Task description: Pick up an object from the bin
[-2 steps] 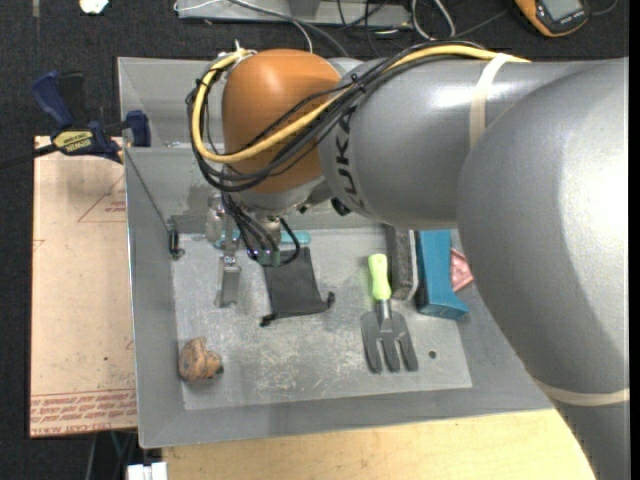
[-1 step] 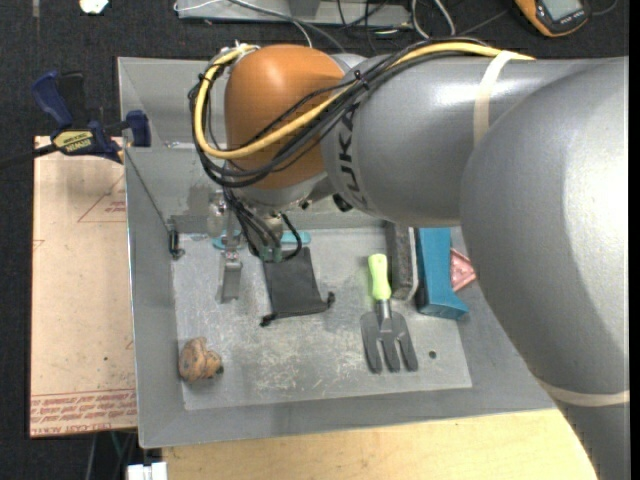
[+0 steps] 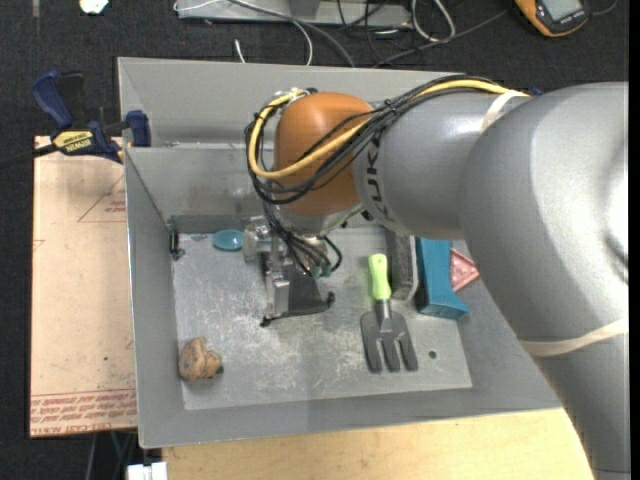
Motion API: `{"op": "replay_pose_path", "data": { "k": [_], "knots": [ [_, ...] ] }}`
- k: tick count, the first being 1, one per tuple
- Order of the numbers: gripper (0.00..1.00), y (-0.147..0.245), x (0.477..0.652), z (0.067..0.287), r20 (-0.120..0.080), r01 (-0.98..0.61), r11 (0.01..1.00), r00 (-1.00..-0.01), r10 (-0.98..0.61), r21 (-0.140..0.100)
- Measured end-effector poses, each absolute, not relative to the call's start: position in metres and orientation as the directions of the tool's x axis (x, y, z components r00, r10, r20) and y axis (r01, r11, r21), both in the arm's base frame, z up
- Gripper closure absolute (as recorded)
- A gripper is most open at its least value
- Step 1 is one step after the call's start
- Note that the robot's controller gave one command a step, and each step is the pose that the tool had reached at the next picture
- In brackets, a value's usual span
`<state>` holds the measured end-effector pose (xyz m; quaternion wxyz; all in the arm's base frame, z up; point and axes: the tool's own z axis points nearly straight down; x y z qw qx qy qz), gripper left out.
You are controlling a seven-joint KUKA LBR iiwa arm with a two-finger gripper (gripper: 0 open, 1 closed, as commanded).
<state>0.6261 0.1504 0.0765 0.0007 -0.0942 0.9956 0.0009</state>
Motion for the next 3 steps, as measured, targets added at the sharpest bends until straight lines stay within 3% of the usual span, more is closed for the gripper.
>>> {"op": "replay_pose_path", "data": {
  "k": [1, 2, 3],
  "knots": [
    [0.00, 0.141, 0.623, 0.117, -0.009, -0.554, 0.833, -0.833, -0.554, 0.001],
    [0.00, 0.114, 0.625, 0.113, -0.002, -0.385, 0.923, -0.923, -0.385, 0.003],
    [0.00, 0.078, 0.619, 0.090, -0.008, -0.420, 0.907, -0.907, -0.420, 0.003]
  ]
}}
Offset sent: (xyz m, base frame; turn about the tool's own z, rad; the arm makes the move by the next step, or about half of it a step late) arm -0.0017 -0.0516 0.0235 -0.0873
